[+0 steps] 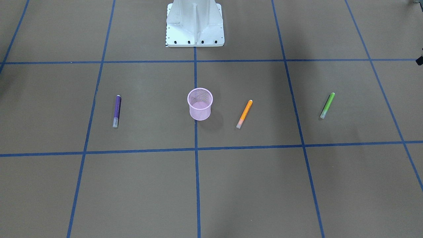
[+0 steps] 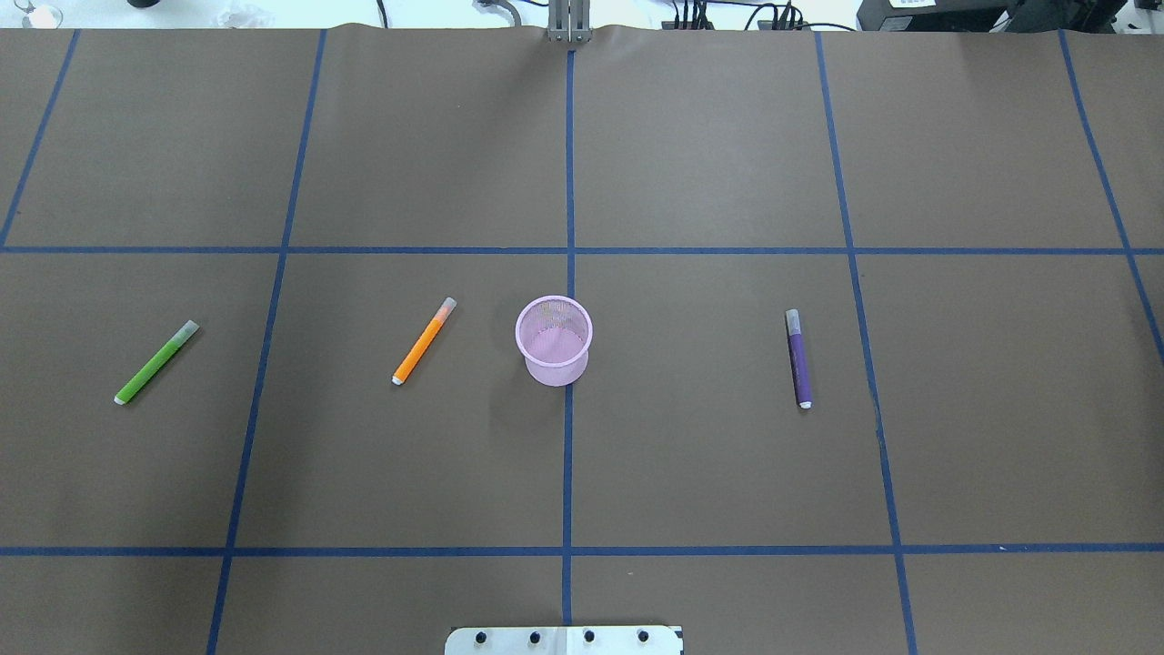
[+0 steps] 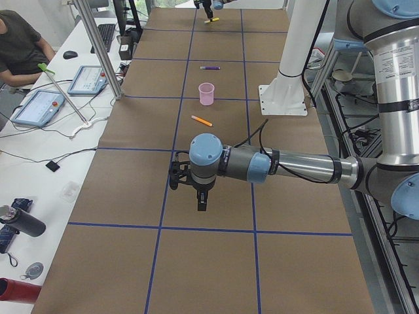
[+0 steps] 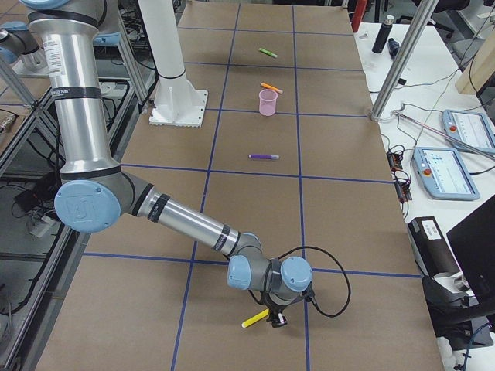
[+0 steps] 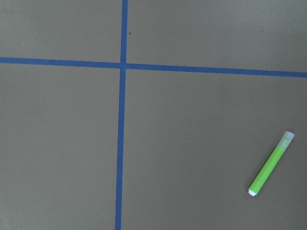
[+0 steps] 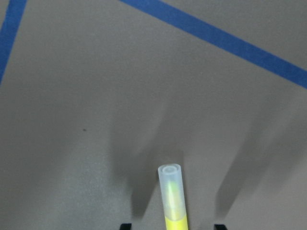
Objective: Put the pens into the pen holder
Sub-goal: 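Lift the yellow highlighter upright with the right gripper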
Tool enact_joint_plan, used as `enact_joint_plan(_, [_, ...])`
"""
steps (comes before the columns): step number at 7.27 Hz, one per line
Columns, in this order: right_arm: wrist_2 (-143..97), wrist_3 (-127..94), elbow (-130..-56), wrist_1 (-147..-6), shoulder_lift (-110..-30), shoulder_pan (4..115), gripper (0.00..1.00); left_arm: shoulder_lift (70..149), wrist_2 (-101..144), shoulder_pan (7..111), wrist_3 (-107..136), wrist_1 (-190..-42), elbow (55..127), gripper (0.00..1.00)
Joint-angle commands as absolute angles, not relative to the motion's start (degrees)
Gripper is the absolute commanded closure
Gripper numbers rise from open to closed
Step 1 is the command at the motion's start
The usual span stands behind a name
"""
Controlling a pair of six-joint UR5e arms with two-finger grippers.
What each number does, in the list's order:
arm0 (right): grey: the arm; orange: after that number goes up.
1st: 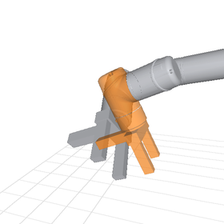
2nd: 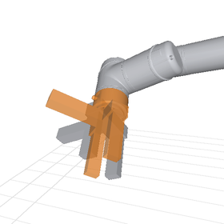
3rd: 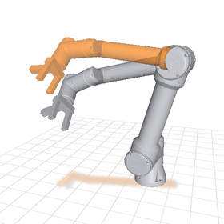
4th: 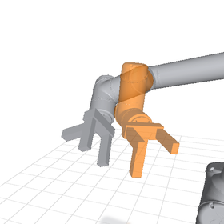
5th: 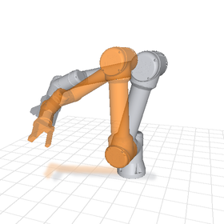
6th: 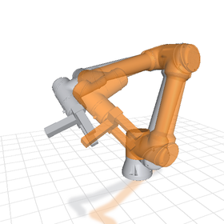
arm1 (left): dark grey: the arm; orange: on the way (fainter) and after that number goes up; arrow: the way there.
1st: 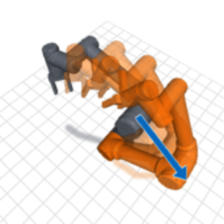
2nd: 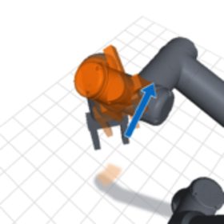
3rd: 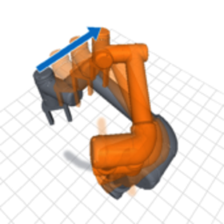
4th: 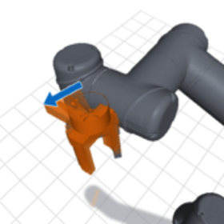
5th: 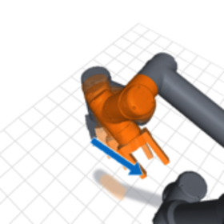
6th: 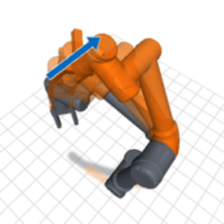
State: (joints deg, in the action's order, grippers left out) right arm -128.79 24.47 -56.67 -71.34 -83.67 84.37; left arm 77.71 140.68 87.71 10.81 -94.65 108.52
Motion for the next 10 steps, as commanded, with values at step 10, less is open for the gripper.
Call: enact_joint_plan(10, [-127.88, 24.79, -56.60, -71.37, -84.02, 84.20, 0.43, 78.05, 140.63, 87.71, 10.72, -94.75, 108.19, 0.00])
